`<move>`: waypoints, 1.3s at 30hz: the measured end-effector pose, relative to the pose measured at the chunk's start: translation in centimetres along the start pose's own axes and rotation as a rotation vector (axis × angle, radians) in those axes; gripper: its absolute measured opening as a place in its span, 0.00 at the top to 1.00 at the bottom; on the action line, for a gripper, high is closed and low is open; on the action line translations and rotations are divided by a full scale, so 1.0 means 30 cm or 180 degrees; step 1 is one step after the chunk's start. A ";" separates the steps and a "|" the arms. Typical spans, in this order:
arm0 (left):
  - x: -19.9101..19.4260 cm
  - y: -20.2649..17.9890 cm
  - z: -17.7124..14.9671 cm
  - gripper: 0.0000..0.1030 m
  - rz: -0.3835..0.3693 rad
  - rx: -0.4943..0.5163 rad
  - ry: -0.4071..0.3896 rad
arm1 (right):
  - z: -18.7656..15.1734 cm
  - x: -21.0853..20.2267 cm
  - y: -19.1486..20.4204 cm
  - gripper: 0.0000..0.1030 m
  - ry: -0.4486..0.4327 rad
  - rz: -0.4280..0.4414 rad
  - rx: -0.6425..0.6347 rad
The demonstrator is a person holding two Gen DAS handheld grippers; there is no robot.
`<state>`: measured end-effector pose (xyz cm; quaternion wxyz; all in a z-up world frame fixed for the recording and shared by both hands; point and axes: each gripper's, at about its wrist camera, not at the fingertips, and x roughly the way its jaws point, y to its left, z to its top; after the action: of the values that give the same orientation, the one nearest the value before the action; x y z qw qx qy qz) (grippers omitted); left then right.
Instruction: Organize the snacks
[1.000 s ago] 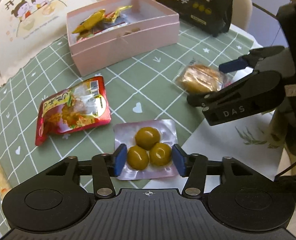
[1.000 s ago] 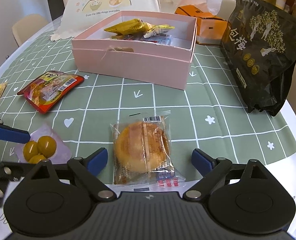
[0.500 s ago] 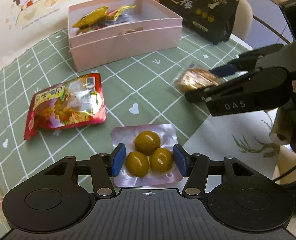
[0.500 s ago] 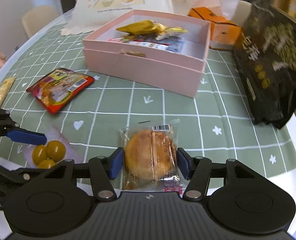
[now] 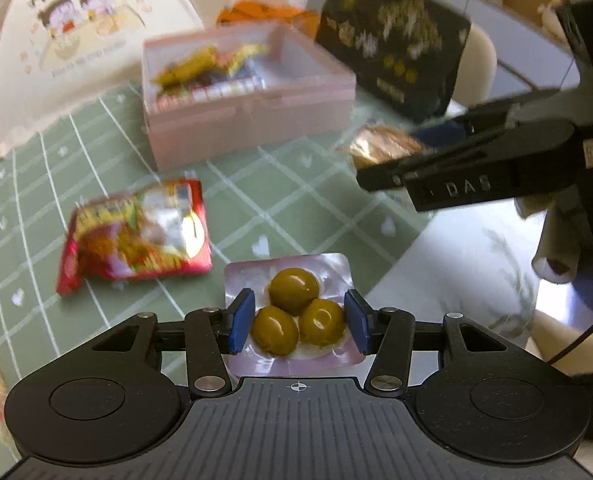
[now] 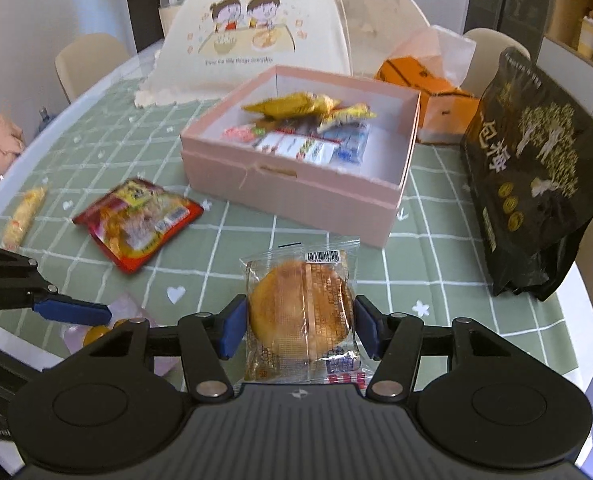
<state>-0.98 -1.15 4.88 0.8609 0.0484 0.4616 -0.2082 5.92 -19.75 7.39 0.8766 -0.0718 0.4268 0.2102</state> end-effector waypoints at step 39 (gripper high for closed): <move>-0.258 0.803 -0.143 0.49 0.1339 -0.2657 -0.0575 | 0.462 0.198 -0.022 0.34 -0.0198 0.0323 -0.0010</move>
<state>1.63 24.34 6.12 0.8669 -0.2276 0.4093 0.1706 19.39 -14.30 11.40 0.8776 -0.0448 0.4022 0.2572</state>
